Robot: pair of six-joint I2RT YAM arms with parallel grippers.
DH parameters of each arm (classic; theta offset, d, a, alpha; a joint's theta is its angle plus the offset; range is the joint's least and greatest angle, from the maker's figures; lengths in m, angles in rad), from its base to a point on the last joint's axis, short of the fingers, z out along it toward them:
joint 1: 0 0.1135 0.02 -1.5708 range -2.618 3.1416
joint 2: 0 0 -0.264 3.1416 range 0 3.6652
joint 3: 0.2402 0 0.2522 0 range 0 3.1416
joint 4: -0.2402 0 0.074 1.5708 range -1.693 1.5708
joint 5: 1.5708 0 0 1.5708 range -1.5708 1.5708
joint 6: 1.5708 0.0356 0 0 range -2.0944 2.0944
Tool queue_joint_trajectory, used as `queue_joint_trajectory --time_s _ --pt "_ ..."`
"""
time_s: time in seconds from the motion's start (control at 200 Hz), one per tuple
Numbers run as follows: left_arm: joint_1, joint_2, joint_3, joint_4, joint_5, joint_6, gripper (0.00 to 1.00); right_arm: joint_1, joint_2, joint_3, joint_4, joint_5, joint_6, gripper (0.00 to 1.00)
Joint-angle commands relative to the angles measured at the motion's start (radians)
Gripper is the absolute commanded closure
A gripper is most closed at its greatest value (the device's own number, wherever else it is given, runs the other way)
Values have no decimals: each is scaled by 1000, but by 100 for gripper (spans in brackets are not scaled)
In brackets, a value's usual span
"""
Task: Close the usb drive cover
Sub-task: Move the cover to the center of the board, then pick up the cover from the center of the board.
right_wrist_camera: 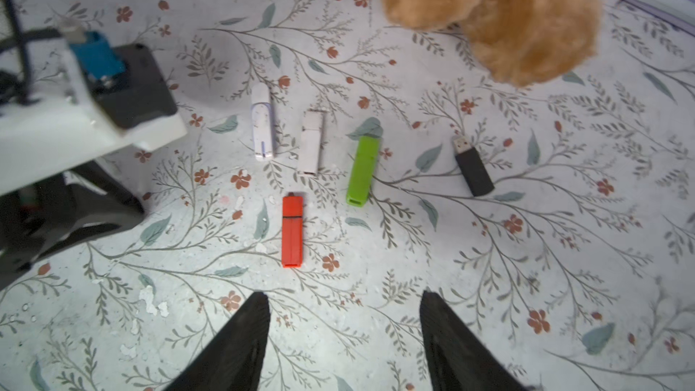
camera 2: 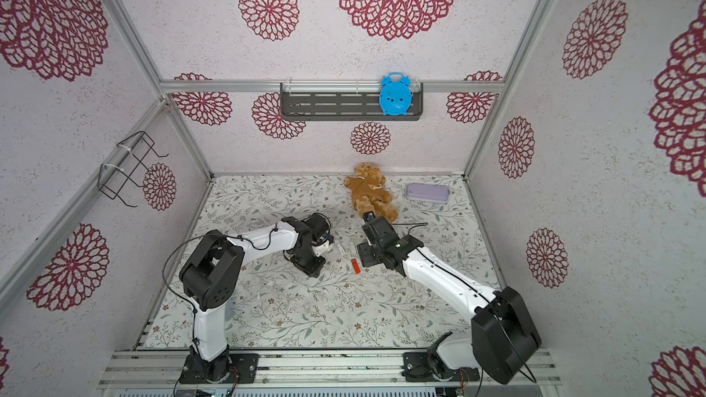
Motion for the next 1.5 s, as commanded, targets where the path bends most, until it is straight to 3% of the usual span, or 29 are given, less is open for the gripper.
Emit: queue_joint_trajectory --time_s 0.0,0.275,0.62,0.73,0.795,1.026,1.196,1.266,1.356,1.496 --pt "-56 -38 -24 74 26 -8 78 -39 -100 -38 32 33 35 31" --pt "-185 54 28 50 -18 91 76 -83 -241 -101 -5 97 35 28" --pt "-206 69 63 13 -45 198 72 -96 -299 -136 5 91 -11 26" --pt "-199 29 50 32 -57 184 56 -96 -334 -153 44 55 -65 21" --pt "-195 11 47 39 -65 176 52 -96 -347 -158 62 37 -104 19" --pt "-166 -232 -55 161 -46 84 38 -95 -353 -158 92 -88 -321 22" --pt "-83 -514 -300 483 -10 -120 34 -88 -252 -117 42 -308 -536 30" --pt "-26 -634 -421 636 -49 -232 32 -69 -186 -94 13 -385 -636 37" --pt "45 -750 -528 750 -117 -348 27 0 -101 -74 -7 -374 -744 40" --pt "152 -829 -573 756 -127 -421 19 111 26 -24 -16 -345 -858 41"
